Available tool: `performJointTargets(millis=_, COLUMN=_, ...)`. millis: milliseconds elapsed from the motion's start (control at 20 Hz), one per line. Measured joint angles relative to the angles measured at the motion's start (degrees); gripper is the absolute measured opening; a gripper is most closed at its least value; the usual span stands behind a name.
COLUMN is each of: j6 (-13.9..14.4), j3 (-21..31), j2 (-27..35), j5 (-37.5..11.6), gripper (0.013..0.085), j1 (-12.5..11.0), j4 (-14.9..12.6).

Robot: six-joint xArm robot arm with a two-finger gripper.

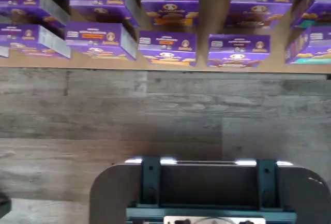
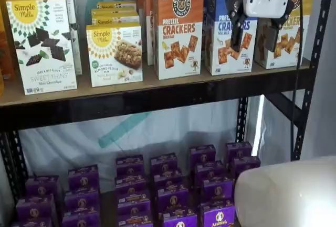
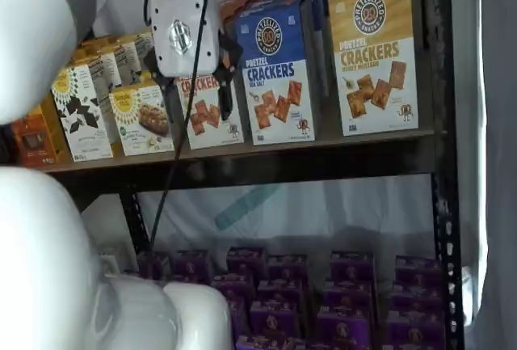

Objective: Retrieve the yellow and white box located on the top shelf, the sixth one from the left

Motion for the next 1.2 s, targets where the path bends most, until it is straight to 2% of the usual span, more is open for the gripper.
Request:
performJointTargets(millis=400, j6=0.1, j3=0.5, j2=0.0, j5=-1.1, gripper=0.085, j1=2.0, j4=-5.0)
performJointTargets(millis=600, j6=-1.8, j3=1.2, j2=-0.1, j5=-2.9, gripper=0.085, j1=1.0, j4=-8.2)
performJointTargets(millis=800, j6=-7.2, j3=2.1, j2=0.1, j5=-6.5, gripper=0.085, j1=-4.5, j4=-9.1)
performJointTargets(millis=850, j6=-9.5, j3=2.4, j2=0.4, j5=-7.8, gripper=0.085, j1=-6.9, j4=-9.0)
performJointTargets(millis=900, j6=-10.2, j3=2.5, j2=0.5, j5=-8.3, gripper=0.085, j1=-7.6, j4=-9.0)
performJointTargets(millis=1050, j6=-15.1, j3=3.0, j2=1.5, j5=-11.8, gripper=0.085, j1=-13.1, j4=-8.2)
performJointTargets(millis=1200, j6=-18.5, j3=3.3, j2=2.4, j5=-14.7, gripper=0.085, j1=-16.9, j4=-7.0)
